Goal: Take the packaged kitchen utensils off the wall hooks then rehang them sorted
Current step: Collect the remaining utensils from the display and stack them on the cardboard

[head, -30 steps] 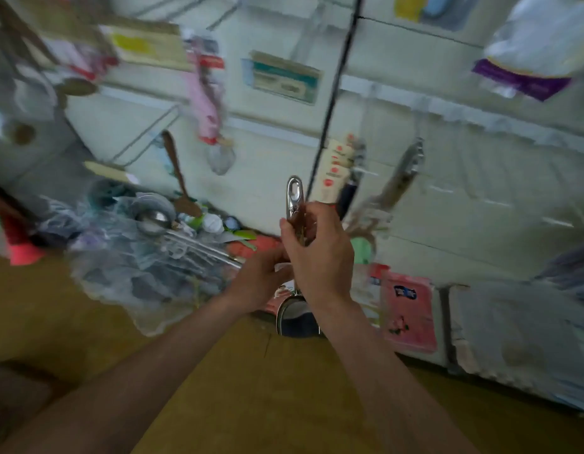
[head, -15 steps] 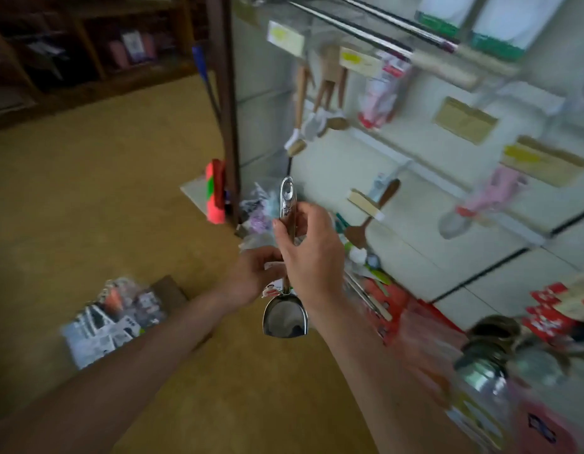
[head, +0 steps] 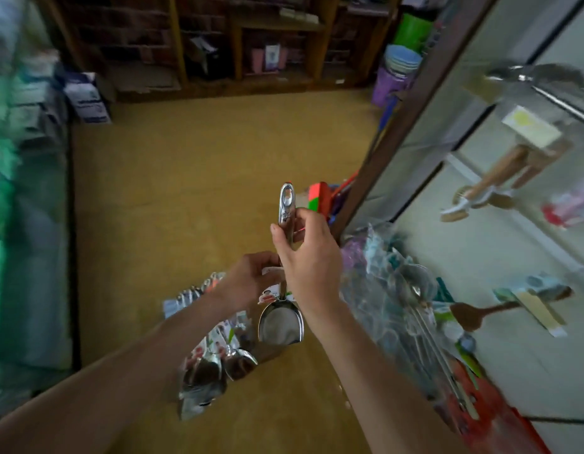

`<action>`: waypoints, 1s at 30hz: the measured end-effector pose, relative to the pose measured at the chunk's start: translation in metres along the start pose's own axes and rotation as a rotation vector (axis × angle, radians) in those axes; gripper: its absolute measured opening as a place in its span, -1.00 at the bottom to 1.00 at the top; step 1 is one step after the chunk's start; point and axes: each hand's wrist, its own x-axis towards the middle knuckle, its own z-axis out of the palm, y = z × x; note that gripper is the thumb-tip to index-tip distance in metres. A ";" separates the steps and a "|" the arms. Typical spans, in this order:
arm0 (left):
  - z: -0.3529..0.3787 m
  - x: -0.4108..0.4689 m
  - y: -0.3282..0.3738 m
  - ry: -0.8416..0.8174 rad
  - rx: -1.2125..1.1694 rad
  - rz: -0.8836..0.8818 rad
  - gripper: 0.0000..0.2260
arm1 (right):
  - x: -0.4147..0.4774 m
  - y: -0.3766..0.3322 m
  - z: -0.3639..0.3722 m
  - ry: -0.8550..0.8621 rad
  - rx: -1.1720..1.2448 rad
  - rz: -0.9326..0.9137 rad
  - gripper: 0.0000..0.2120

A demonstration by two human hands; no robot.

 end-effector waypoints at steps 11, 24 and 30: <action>-0.114 -0.007 -0.114 0.268 0.075 -0.258 -0.96 | -0.006 -0.044 0.174 -0.289 0.115 -0.085 -0.71; -0.059 0.030 -0.310 0.527 -0.353 -0.600 -0.90 | -0.083 0.082 0.366 -0.729 0.072 0.048 -0.78; -0.026 0.046 -0.395 0.606 -0.453 -0.770 -0.76 | -0.130 0.152 0.440 -0.844 0.022 0.186 -0.69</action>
